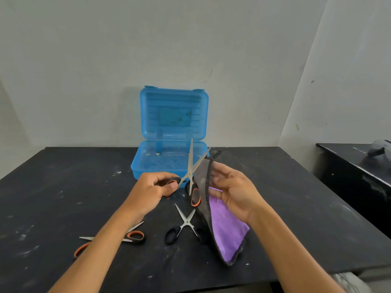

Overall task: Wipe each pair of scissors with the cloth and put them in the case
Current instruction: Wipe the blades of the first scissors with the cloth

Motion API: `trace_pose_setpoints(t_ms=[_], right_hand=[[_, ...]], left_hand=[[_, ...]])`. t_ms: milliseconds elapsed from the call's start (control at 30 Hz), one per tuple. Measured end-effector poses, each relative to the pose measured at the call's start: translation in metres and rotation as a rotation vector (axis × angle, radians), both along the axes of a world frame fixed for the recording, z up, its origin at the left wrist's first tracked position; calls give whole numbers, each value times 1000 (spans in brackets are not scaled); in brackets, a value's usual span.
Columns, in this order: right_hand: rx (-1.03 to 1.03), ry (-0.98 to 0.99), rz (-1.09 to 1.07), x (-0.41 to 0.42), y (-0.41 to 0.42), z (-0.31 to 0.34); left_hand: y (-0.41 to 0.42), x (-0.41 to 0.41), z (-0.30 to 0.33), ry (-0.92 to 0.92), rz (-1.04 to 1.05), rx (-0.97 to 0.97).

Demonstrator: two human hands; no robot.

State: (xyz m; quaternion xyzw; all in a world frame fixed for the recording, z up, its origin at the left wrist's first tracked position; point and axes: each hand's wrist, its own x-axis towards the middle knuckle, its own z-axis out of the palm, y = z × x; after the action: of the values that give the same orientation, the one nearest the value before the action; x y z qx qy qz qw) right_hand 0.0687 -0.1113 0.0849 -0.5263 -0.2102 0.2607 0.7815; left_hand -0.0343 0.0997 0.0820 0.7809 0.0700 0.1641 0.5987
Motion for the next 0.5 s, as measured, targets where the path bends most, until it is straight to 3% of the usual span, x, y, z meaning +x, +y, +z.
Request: trace_pose_setpoints(t_ms=[200,367,500], right_hand=[[-25,-100,-83,-9,18,-12],[-179,-162,-119,-19,26,-15],[-189,-125,-165,-23,31,-13]], left_hand=[[1,-3,-1,28,-52,11],[3,-4,-1,30,-79,0],[5,-6,-1,69,-123,34]])
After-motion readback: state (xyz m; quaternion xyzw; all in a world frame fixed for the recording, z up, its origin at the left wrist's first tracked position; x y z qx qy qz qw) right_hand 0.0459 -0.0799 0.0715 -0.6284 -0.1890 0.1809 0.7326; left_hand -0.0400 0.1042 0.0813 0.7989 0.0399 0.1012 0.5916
